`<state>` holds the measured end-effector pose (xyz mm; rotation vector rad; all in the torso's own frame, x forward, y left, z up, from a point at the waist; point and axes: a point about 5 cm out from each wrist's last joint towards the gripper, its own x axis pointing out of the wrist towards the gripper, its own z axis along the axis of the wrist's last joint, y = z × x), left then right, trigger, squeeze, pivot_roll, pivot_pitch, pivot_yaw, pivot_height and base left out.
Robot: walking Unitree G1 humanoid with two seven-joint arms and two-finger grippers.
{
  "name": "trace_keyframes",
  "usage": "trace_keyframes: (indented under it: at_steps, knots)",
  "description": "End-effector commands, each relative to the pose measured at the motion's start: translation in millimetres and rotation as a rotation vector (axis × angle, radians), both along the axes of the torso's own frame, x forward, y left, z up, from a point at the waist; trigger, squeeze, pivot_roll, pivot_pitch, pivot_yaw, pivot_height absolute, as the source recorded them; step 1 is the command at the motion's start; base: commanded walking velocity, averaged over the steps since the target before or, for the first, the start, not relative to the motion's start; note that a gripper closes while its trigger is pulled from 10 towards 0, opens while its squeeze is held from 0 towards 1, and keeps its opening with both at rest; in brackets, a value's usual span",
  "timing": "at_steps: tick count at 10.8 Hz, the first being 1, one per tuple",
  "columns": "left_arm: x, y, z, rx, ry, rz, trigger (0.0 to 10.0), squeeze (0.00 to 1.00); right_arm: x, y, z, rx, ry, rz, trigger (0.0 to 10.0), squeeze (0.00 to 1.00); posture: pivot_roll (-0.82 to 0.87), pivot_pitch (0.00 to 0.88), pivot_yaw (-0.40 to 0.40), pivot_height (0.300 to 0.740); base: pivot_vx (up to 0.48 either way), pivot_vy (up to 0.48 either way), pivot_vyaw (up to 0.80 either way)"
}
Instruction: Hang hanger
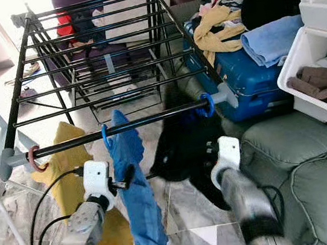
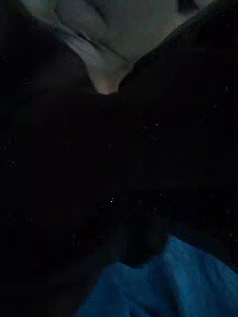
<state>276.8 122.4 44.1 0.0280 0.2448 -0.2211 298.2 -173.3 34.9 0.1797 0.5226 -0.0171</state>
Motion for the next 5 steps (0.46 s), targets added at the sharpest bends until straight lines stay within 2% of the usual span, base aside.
trace_keyframes:
  at_steps: [1,4,5]
  knots:
    - [-3.2,8.5,-4,0.014,0.018,0.032,10.0,0.0,1.0,-3.8,9,-0.033,-0.07,-0.009,10.0,1.0,-0.1,0.0,0.034,0.74,0.0,0.0,0.0]
    - [-5.1,10.5,-4,0.025,0.014,0.036,10.0,0.0,-17.7,-15.9,30,-0.171,-0.232,-0.003,10.0,1.0,-0.11,0.0,0.038,0.74,0.0,0.0,0.0]
    - [-5.3,9.8,-4,0.026,0.014,0.032,10.0,0.0,-20.5,-20.1,36,-0.188,-0.275,-0.023,10.0,1.0,-0.12,0.0,0.041,0.74,0.0,0.0,0.0]
